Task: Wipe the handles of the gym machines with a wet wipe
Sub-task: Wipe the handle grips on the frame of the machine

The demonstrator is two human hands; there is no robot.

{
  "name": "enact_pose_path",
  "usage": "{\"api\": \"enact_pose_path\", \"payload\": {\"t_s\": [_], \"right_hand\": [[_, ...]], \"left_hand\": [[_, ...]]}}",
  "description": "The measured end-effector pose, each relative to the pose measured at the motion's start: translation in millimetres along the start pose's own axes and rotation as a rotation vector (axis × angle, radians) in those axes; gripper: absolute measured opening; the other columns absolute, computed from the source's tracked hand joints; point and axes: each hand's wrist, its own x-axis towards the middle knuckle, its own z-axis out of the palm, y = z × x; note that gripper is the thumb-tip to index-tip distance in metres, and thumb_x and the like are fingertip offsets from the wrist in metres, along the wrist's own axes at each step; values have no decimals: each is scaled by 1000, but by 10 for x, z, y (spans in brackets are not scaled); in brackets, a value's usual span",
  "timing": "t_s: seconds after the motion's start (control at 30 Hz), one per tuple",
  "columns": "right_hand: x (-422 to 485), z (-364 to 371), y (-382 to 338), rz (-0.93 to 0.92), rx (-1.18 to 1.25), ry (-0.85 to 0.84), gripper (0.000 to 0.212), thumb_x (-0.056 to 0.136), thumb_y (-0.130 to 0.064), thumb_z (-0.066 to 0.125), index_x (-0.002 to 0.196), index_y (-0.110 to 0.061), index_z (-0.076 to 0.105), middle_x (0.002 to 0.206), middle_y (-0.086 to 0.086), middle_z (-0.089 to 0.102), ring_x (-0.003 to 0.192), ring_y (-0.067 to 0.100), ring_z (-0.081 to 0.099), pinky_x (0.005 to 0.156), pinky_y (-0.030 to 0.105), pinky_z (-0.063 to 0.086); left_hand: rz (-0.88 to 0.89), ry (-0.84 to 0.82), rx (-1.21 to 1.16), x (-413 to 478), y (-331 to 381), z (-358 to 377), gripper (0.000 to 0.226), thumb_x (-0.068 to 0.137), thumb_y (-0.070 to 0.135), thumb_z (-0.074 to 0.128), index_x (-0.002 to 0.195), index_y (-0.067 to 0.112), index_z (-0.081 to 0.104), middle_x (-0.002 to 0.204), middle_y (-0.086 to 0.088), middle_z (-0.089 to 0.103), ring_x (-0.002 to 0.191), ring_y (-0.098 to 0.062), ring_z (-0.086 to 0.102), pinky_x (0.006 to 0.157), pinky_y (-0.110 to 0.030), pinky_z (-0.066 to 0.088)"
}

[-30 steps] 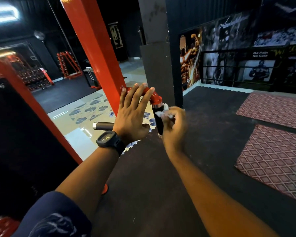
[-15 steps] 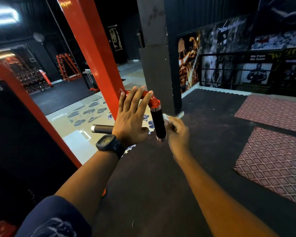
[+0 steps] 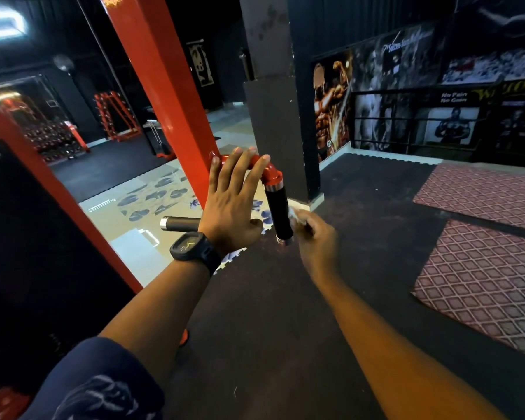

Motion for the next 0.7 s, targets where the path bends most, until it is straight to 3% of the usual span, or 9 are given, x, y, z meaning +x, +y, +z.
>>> {"api": "enact_pose_path", "payload": {"t_s": [0.1, 0.2, 0.33, 0.47, 0.53, 0.6, 0.7], "right_hand": [[-90, 5, -123, -269, -73, 132, 21, 87, -14, 75, 102, 0, 74, 105, 11, 67, 96, 18, 65, 83, 26, 56], [29, 54, -189, -507, -262, 66, 21, 88, -14, 73, 106, -3, 73, 109, 14, 63, 102, 20, 59, 89, 16, 45], [-93, 0, 66, -597, -419, -99, 21, 89, -7, 73, 109, -3, 72, 115, 9, 58, 108, 23, 51, 88, 34, 53], [80, 96, -194, -648, -405, -103, 24, 96, -16, 67, 114, -1, 68, 116, 11, 62, 115, 17, 48, 97, 19, 44], [35, 102, -201, -609, -359, -90, 19, 97, -14, 63, 112, -4, 67, 116, 10, 59, 111, 19, 50, 95, 24, 49], [-105, 66, -121, -573, -330, -140, 16, 94, -11, 67, 109, -7, 66, 117, 11, 57, 111, 22, 53, 87, 38, 56], [-29, 114, -130, -609, -339, -139, 19, 98, -16, 62, 111, -4, 68, 115, 11, 63, 112, 21, 52, 89, 33, 54]], "left_hand": [[12, 11, 3, -15, -19, -2, 113, 57, 18, 74, 155, 19, 17, 160, -11, 22, 150, -28, 8, 123, -56, 3], [20, -5, 5, -6, -42, -34, 111, 59, 21, 72, 155, 20, 17, 160, -8, 22, 150, -28, 10, 123, -54, 1], [25, 0, 7, 5, -66, -50, 107, 60, 24, 68, 155, 21, 19, 160, -8, 24, 151, -29, 12, 123, -52, -5], [22, 29, -6, -30, -58, -24, 94, 68, 34, 57, 155, 21, 22, 159, -8, 28, 150, -30, 16, 124, -51, -3], [15, 12, -21, -24, -51, -53, 89, 70, 40, 46, 154, 21, 23, 159, -9, 30, 149, -31, 19, 123, -54, 1], [13, -13, -24, -12, -52, -82, 90, 69, 44, 39, 154, 21, 21, 160, -9, 29, 150, -31, 19, 123, -56, 3], [32, -23, -9, -21, -77, -64, 93, 68, 41, 40, 156, 22, 18, 161, -7, 26, 151, -29, 17, 123, -56, 6]]}}
